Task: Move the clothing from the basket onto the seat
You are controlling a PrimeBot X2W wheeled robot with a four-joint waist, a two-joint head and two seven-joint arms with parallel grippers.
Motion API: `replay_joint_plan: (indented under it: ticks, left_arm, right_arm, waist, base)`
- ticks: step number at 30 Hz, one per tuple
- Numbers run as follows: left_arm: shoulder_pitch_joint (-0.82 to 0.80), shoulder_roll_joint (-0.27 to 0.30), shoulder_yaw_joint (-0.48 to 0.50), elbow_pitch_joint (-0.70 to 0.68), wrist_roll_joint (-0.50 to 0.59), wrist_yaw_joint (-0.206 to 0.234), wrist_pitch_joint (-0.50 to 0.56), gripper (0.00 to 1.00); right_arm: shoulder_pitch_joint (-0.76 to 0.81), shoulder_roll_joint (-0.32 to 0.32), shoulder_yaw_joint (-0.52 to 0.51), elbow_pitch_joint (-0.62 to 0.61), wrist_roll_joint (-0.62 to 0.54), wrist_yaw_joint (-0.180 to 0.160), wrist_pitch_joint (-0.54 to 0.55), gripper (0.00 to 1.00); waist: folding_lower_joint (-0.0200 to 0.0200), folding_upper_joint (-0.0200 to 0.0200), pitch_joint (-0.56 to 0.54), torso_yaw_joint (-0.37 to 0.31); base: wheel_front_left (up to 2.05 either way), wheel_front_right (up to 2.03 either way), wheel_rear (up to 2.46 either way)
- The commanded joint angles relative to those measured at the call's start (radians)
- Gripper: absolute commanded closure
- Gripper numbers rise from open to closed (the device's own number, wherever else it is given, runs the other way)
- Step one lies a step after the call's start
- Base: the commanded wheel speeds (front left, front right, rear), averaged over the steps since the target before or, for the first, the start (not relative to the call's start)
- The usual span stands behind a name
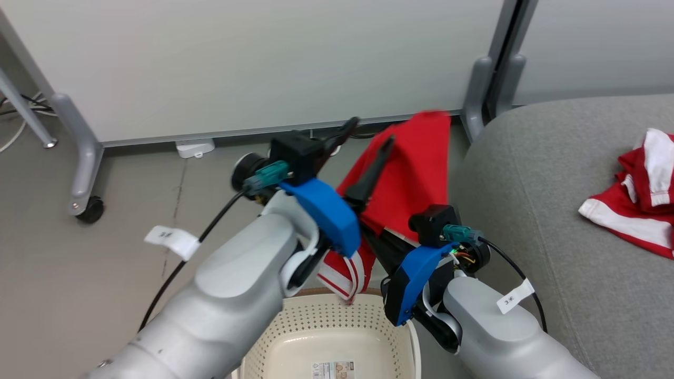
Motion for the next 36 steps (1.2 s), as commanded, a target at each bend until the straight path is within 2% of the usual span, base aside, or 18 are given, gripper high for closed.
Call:
replay_joint_plan:
  ticks: [1, 6, 12, 15, 18, 24, 28, 32, 36]
  left_arm:
    - [0.027, 0.019, 0.015, -0.011, 0.005, 0.003, -0.005, 0.00]
    - [0.128, 0.109, 0.120, -0.115, 0.057, 0.011, -0.006, 0.00]
    - [0.313, 0.216, 0.294, -0.301, 0.166, 0.063, -0.006, 0.00]
    - [0.413, 0.246, 0.385, -0.395, 0.215, 0.089, -0.006, 0.00]
    - [0.508, 0.265, 0.467, -0.471, 0.258, 0.095, -0.005, 0.00]
    - [0.665, 0.258, 0.614, -0.562, 0.327, 0.083, -0.005, 0.00]
    - [0.747, 0.237, 0.687, -0.609, 0.367, 0.068, -0.005, 0.00]
    - [0.820, 0.206, 0.748, -0.646, 0.401, 0.052, -0.006, 0.00]
    - [0.868, 0.181, 0.781, -0.665, 0.428, 0.040, -0.006, 0.00]
  right_arm:
    - [-0.016, -0.001, 0.004, -0.010, -0.005, 0.000, -0.008, 1.00]
    - [-0.038, -0.001, 0.006, -0.040, -0.045, 0.000, -0.022, 1.00]
    - [-0.044, -0.001, -0.015, -0.086, -0.113, 0.000, -0.028, 1.00]
    - [-0.032, -0.009, -0.038, -0.103, -0.157, 0.000, -0.029, 1.00]
    - [-0.002, -0.045, -0.084, -0.143, -0.182, 0.000, -0.027, 1.00]
    - [0.077, -0.134, -0.225, -0.296, -0.231, 0.000, 0.023, 1.00]
    - [0.177, -0.179, -0.344, -0.449, -0.292, 0.000, 0.086, 1.00]
    - [0.302, -0.188, -0.466, -0.615, -0.347, 0.000, 0.164, 1.00]
    - [0.417, -0.159, -0.565, -0.753, -0.390, 0.000, 0.228, 1.00]
  waist:
    - [0.0000, -0.0001, -0.002, -0.014]
    - [0.0000, -0.0001, 0.008, -0.071]
    - [0.0000, -0.0001, 0.025, -0.162]
    - [0.0000, -0.0001, 0.031, -0.210]
    - [0.0000, -0.0001, 0.041, -0.259]
    - [0.0000, -0.0001, 0.054, -0.358]
    - [0.0000, -0.0001, 0.061, -0.425]
    - [0.0000, -0.0001, 0.072, -0.489]
    - [0.0000, -0.0001, 0.084, -0.533]
  base:
    - [0.00, 0.00, 0.00]
    - [0.00, 0.00, 0.00]
    - [0.00, 0.00, 0.00]
    - [0.00, 0.00, 0.00]
    - [0.00, 0.00, 0.00]
    - [0.00, 0.00, 0.00]
    - [0.00, 0.00, 0.00]
    - [0.00, 0.00, 0.00]
    - [0.00, 0.00, 0.00]
